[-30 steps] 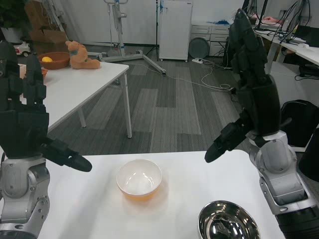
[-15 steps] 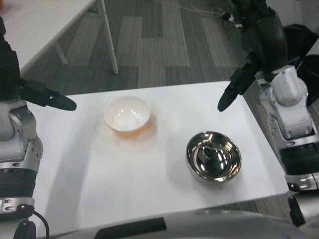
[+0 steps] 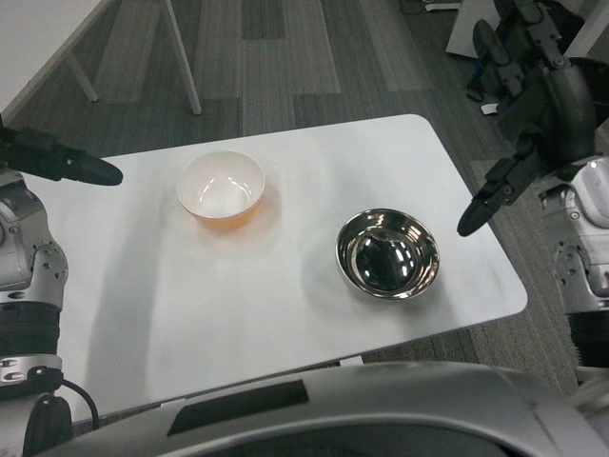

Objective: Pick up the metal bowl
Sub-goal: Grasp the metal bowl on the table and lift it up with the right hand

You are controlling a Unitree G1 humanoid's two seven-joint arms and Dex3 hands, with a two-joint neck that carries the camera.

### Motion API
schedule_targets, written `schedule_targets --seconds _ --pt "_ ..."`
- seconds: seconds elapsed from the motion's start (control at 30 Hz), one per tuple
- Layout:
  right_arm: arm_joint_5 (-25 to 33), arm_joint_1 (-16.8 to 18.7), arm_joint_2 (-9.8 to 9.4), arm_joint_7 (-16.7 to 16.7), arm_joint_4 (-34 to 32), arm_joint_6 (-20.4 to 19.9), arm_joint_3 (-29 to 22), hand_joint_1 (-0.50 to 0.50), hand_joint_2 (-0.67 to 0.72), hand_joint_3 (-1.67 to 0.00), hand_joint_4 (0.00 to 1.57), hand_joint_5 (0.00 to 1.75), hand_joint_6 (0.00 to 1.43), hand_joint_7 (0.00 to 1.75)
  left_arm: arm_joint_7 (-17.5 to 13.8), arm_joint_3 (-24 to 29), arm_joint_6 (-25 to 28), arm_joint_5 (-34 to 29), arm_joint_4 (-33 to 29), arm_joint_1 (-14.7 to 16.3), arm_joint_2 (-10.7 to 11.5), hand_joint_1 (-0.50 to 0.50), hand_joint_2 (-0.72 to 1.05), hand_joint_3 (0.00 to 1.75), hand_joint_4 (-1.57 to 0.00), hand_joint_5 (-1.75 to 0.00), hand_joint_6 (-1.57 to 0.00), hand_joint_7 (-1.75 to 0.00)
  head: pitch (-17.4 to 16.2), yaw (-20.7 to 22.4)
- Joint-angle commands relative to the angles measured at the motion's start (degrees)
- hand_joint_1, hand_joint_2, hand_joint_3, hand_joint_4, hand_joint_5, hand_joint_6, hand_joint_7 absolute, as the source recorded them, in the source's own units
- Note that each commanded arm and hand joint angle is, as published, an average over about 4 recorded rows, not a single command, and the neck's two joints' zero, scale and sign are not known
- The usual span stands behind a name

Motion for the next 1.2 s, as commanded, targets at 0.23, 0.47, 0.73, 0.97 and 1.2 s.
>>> schedule_targets --seconds 0.23,0.47,0.73,0.97,1.2 --pt "0.8 4.1 7.34 8.8 -1.9 7.7 -9.7 -0.21 0.22 0.00 0.00 0.00 0.00 0.00 -0.3 0.5 4.0 0.5 1.4 -4.0 1.3 -0.50 -0.72 0.09 0.00 0.00 0.00 0.00 -2.0 -2.2" --pt "-2.8 4.7 15.05 12.6 1.4 6.8 -9.6 -0.19 0.15 0.00 0.00 0.00 0.00 0.00 -0.3 1.7 4.2 0.2 1.1 -5.0 1.4 -0.50 -0.72 0.09 0.00 0.00 0.00 0.00 -0.8 -5.3" --pt "-11.2 6.8 15.89 13.2 6.9 7.4 -4.3 -0.17 0.09 0.00 0.00 0.00 0.00 0.00 -0.2 2.0 3.9 0.1 2.1 -5.6 0.8 -0.50 -0.72 0.09 0.00 0.00 0.00 0.00 -0.2 -7.7" --pt "-13.9 9.2 12.26 13.8 7.0 9.4 -1.8 -0.17 0.03 0.00 0.00 0.00 0.00 0.00 -0.3 1.5 4.2 0.1 2.1 -6.6 1.2 -0.50 -0.72 0.09 0.00 0.00 0.00 0.00 -0.1 -8.2" --pt "-14.0 9.8 12.15 14.8 6.8 11.1 -1.6 -0.17 0.03 0.00 0.00 0.00 0.00 0.00 -0.3 1.4 4.2 -0.6 2.1 -7.1 1.3 -0.50 -0.72 0.09 0.00 0.00 0.00 0.00 -1.7 -9.1"
